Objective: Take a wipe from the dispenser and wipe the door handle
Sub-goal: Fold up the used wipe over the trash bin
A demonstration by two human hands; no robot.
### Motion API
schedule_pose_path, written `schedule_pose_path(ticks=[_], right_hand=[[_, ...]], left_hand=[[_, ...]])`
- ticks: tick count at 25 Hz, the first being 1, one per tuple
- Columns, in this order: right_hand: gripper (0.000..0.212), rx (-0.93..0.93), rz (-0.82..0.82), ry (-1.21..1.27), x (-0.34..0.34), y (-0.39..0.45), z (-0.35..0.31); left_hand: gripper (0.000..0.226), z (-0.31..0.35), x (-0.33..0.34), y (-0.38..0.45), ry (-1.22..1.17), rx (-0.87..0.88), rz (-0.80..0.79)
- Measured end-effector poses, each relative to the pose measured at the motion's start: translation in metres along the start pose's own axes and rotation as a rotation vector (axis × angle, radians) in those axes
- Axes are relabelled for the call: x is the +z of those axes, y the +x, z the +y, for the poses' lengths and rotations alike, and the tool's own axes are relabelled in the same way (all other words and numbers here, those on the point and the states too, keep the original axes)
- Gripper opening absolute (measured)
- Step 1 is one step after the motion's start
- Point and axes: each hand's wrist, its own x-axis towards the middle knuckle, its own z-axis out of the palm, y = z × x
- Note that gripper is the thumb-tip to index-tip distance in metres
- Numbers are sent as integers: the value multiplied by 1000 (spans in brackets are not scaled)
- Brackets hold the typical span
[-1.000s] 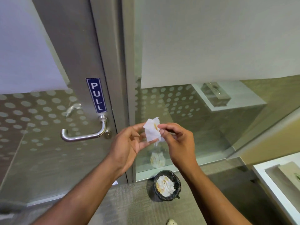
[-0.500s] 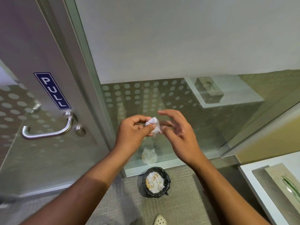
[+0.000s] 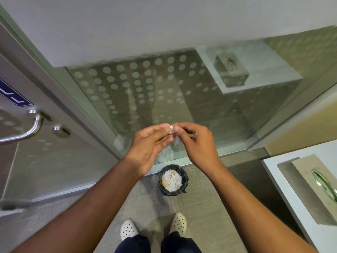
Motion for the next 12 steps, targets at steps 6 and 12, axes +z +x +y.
schedule_pose_path(ticks=[6,12], right_hand=[[24,151,92,46,12,-12,65],[14,53,219,-47,65,-38,192]], left_hand=[[18,-64,-7,33,243,41,11],[19,-154,-66,94,788,324,-73]])
